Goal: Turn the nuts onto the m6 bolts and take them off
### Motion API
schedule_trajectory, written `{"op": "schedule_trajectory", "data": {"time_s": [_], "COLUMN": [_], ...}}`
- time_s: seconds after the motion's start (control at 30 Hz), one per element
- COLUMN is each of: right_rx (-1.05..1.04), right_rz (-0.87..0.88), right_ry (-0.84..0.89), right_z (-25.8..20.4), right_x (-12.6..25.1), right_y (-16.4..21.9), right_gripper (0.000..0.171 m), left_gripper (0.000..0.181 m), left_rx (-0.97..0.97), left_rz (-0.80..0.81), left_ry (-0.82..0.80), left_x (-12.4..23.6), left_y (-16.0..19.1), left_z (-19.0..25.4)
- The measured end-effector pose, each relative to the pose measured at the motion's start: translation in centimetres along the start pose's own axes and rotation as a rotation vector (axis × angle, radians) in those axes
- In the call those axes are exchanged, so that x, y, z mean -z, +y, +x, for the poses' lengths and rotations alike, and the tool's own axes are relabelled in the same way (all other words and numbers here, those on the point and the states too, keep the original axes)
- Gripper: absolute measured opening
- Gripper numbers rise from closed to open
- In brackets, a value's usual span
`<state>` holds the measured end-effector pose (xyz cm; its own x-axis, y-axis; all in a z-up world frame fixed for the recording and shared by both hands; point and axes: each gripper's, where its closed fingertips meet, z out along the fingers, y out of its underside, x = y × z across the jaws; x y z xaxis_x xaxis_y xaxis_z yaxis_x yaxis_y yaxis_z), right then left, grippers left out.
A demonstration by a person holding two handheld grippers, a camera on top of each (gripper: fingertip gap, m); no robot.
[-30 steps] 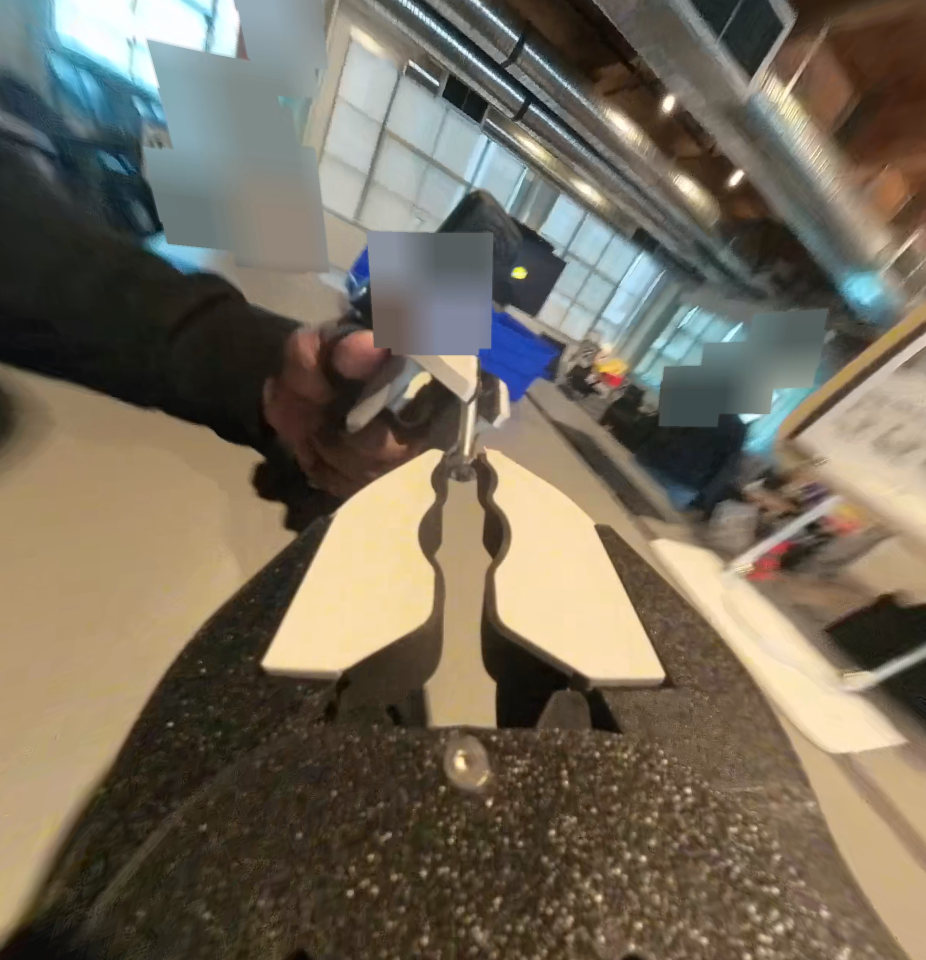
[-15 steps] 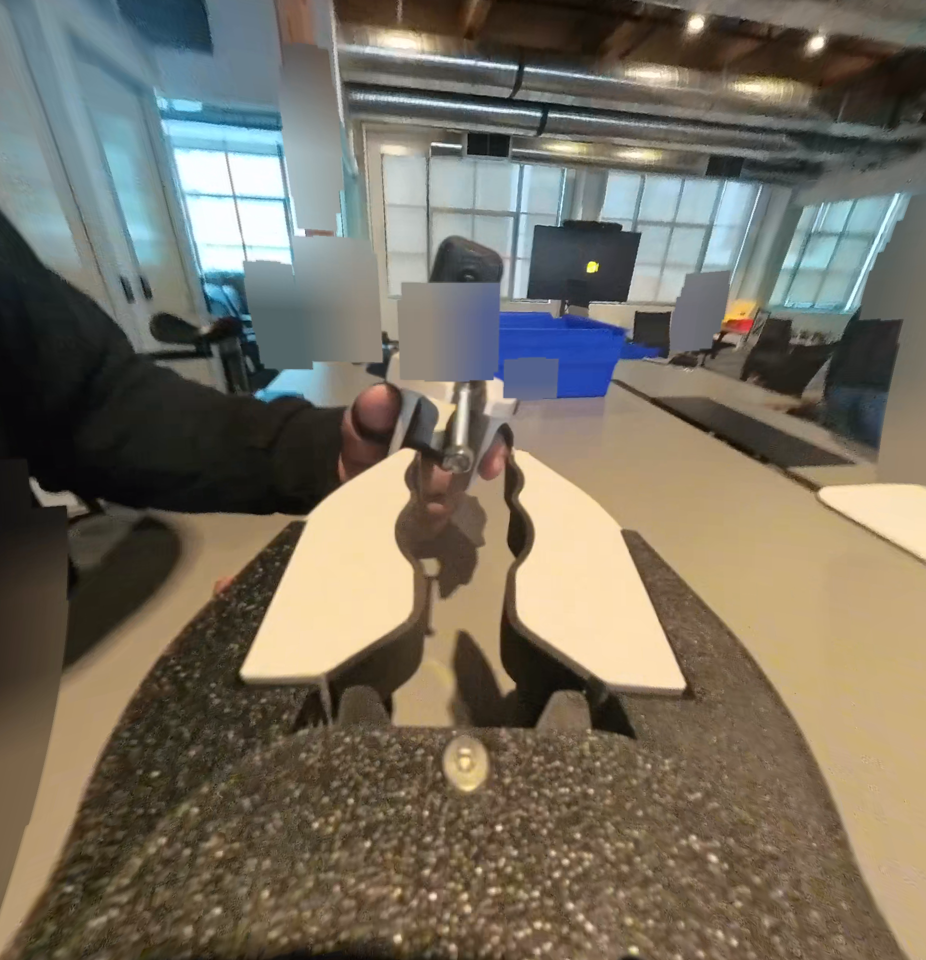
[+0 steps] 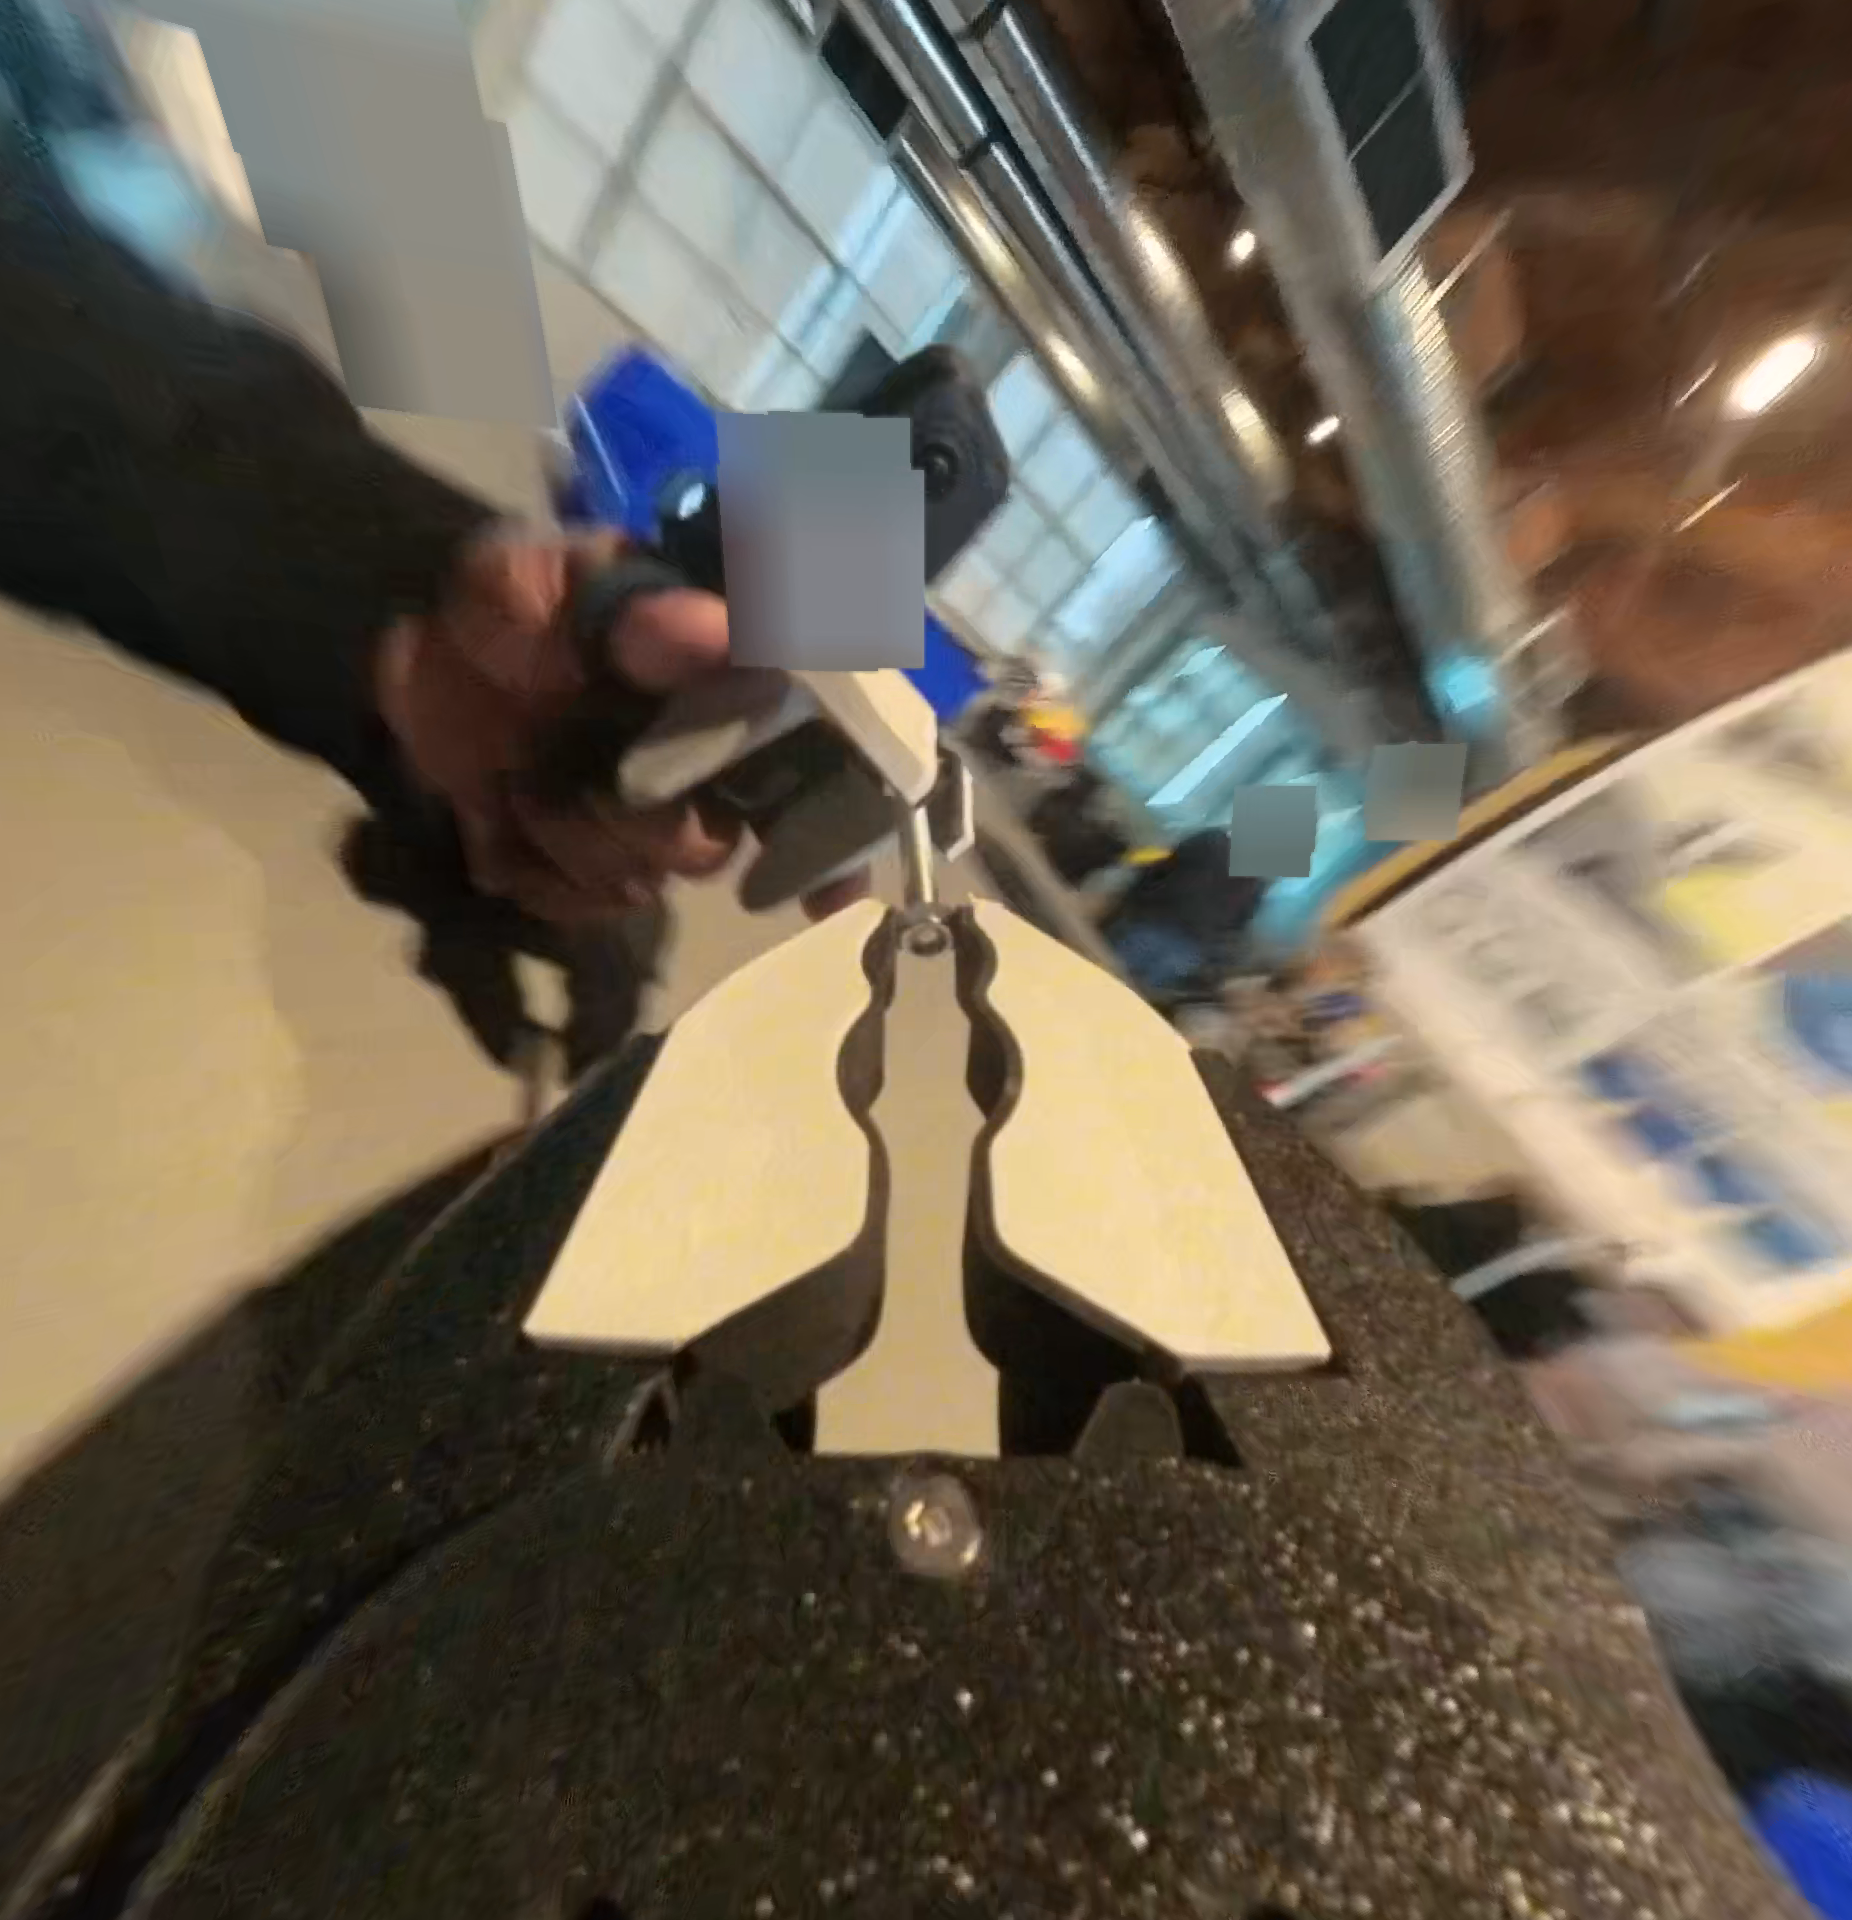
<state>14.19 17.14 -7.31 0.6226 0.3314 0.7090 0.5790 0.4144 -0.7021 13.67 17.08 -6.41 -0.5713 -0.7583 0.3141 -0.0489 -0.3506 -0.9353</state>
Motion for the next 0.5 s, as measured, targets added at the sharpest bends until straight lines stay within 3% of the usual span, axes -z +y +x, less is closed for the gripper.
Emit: {"op": "schedule_trajectory", "data": {"time_s": [0.07, 0.1, 0.27, 0.5], "right_rx": [0.242, 0.242, -0.355, -0.865], "right_rz": [-0.064, -0.086, 0.027, 0.113], "right_ry": [0.094, 0.108, -0.041, -0.281], "right_z": [0.3, 0.4, 0.8, 0.1], "right_x": [-0.1, -0.2, -0.1, 0.0], "right_y": [0.5, 0.7, 0.0, -0.5], "right_gripper": [0.01, 0.012, 0.035, 0.035], "left_gripper": [0.01, 0.01, 0.01, 0.01], "left_rx": [0.007, 0.008, 0.005, -0.035], "left_rz": [0.015, 0.028, 0.075, 0.047], "left_ry": [0.007, 0.011, 0.001, 0.004], "left_x": [0.2, 0.3, 0.7, 0.4], "left_y": [-0.2, -0.4, -1.1, -0.7], "left_z": [0.1, 0.1, -0.1, 0.2]}}
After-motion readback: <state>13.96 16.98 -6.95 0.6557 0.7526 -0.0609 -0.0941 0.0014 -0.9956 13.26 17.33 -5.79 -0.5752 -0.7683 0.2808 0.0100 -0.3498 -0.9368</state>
